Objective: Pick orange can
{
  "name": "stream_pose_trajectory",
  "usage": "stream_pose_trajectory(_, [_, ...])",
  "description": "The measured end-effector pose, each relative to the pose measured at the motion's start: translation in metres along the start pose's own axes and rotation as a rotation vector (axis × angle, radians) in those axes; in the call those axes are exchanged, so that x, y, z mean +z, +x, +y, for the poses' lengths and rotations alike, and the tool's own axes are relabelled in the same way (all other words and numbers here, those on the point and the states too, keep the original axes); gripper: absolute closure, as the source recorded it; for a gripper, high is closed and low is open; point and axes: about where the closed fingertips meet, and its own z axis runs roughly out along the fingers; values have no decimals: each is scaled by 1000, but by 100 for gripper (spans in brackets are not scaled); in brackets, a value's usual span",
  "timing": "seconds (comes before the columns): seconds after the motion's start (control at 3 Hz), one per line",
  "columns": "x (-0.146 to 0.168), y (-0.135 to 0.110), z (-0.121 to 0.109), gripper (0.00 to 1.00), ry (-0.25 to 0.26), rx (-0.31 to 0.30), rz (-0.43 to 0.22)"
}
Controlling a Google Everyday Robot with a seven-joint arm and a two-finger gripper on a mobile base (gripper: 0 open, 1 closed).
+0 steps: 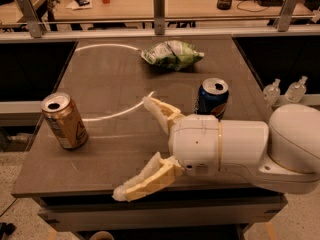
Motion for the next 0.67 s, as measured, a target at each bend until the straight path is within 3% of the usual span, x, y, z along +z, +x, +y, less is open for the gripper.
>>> stream_pose_trajectory(0.67, [60, -2, 7, 0, 42, 10, 13])
